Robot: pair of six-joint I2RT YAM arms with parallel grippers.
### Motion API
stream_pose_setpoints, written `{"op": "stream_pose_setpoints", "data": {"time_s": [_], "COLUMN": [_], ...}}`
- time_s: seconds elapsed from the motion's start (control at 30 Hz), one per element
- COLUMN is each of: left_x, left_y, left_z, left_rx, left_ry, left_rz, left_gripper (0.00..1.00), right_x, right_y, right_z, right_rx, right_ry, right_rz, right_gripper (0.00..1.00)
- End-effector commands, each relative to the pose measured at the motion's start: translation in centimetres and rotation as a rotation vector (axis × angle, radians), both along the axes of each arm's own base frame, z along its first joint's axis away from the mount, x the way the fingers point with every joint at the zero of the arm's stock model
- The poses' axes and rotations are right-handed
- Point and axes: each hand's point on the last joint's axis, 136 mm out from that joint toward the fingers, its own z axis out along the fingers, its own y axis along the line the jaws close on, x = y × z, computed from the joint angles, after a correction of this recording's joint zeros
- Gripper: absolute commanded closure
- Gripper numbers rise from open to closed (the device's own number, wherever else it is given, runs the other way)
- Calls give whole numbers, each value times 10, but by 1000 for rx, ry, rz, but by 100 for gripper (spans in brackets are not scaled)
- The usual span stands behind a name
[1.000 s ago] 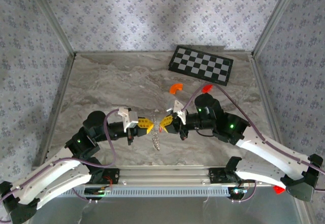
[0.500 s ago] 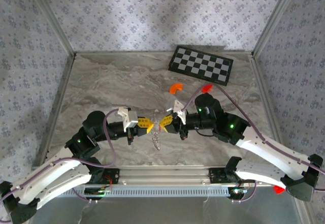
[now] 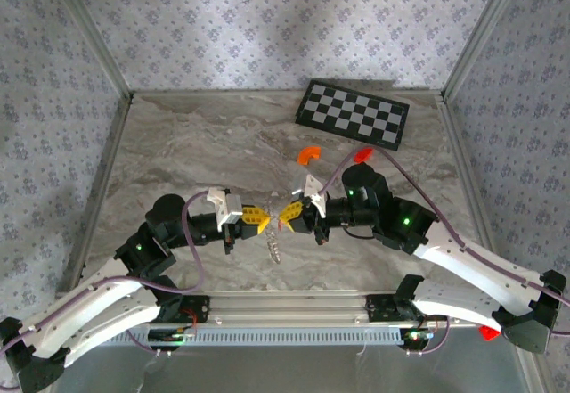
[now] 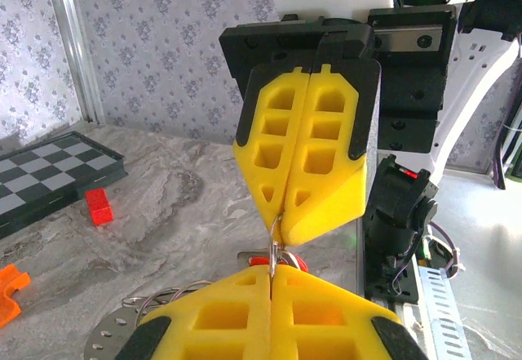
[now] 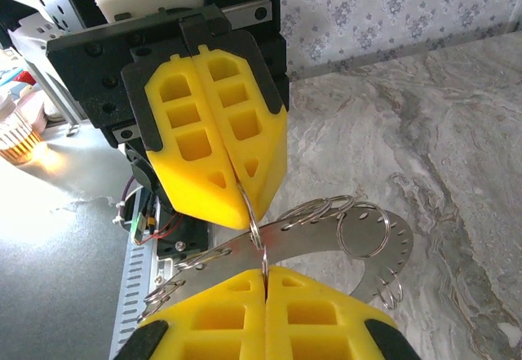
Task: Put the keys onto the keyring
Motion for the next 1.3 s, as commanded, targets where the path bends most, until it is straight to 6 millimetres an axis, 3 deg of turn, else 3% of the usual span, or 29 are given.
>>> {"op": "stream_pose_setpoints", "data": {"time_s": [0.0,1.27], "left_x": [-7,-9], "left_y": [-1,-1], "left_z": [20,23], "left_rx": [-59,-66], "left_ry": [-42,-44], "left_rz": [-37,-41], "left_gripper": [100,100], "right_x": [-3,-11], "right_y": [3,0], "right_z": [4,3], "right_rx": [19,38], "right_ry": [-24,-46], "right_rz": [25,54], "right_gripper": [100,100]}}
